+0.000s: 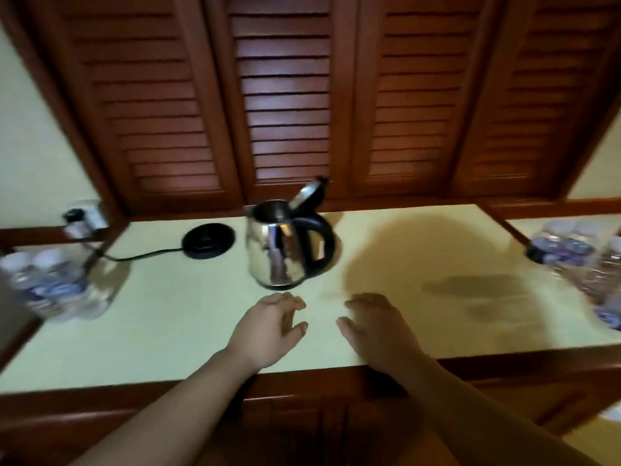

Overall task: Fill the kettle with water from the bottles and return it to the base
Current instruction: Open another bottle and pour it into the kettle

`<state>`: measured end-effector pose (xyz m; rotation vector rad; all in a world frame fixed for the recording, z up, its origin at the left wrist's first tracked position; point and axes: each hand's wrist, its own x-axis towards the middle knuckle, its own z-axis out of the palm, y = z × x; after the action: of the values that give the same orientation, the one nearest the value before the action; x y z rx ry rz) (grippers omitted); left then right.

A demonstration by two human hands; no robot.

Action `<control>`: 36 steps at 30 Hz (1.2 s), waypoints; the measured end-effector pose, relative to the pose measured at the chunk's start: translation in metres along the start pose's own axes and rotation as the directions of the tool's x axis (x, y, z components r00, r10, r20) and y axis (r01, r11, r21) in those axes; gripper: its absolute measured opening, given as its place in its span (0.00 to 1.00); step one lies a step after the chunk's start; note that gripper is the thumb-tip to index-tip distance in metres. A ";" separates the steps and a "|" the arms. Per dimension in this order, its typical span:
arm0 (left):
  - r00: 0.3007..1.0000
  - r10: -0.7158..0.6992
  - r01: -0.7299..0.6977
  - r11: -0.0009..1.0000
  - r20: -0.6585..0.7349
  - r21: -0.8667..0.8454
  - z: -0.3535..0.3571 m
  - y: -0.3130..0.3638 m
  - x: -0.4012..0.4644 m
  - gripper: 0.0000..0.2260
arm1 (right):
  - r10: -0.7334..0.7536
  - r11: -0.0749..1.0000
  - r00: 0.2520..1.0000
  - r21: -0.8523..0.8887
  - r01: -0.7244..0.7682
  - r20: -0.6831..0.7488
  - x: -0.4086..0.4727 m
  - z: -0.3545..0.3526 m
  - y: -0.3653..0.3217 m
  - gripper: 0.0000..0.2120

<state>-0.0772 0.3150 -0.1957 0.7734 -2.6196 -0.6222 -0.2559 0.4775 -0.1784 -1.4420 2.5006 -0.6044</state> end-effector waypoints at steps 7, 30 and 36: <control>0.982 -0.161 0.168 0.984 -0.098 0.066 -0.081 -0.090 -0.085 0.18 | -0.266 0.964 0.960 0.004 0.267 0.091 0.022 0.073 -0.133 0.32; 0.675 -0.656 0.485 0.740 -0.338 -0.466 -0.235 -0.256 -0.107 0.30 | -0.256 0.960 0.954 -0.076 0.270 0.156 0.035 0.113 -0.184 0.34; 0.739 -0.615 0.442 0.751 -0.275 -0.491 -0.235 -0.273 -0.108 0.28 | -0.245 0.966 0.959 -0.051 0.254 0.144 0.033 0.114 -0.184 0.33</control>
<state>0.2266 0.0968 -0.1527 1.3722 -1.7665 -0.9755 -0.0880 0.3388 -0.1988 -1.7780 2.2740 -0.4448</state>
